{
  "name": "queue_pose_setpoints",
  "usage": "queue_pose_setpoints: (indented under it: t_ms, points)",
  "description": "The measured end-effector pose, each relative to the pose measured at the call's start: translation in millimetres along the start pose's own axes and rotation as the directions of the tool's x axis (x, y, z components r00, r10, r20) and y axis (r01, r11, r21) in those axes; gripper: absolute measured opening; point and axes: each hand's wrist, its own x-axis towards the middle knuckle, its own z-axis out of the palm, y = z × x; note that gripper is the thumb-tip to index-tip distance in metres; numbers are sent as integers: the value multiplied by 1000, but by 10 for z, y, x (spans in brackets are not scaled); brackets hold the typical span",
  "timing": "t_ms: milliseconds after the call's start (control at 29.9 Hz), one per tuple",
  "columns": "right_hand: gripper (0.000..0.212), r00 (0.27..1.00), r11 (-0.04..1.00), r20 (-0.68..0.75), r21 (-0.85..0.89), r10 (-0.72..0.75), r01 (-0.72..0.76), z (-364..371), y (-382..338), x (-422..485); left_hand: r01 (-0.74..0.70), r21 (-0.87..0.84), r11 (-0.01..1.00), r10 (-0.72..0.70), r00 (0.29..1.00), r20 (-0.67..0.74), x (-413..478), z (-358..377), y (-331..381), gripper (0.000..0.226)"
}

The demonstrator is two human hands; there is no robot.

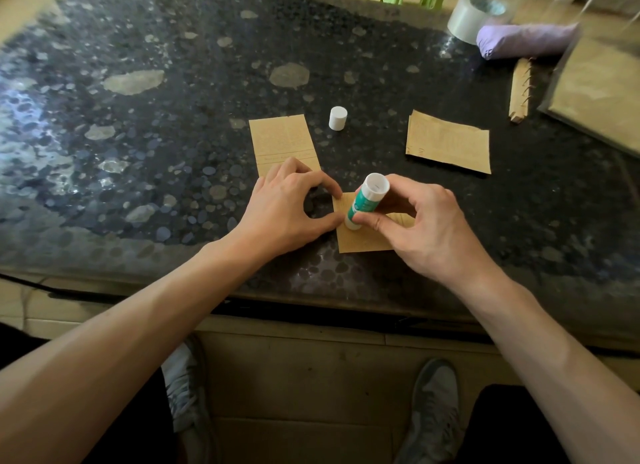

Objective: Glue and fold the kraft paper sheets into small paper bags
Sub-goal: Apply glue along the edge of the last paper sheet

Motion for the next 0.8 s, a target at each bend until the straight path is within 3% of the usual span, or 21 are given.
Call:
queue_pose_setpoints:
  t_ms: [267, 535, 802]
  points:
    - [33, 998, 1000, 65, 0, -17, 18, -9, -8, -14, 3, -1, 1000, -3, 1000, 8, -3, -10, 3, 40]
    - [37, 1000, 1000, 29, -18, -8, 8, -36, 1, -37, 9, -2, 1000, -9, 1000, 4, -2, -10, 9, 40]
    - [26, 994, 999, 101, 49, -29, 24, -76, -4, -74, 11, 4, 1000, -11, 1000, 17, -1, -24, 13, 41]
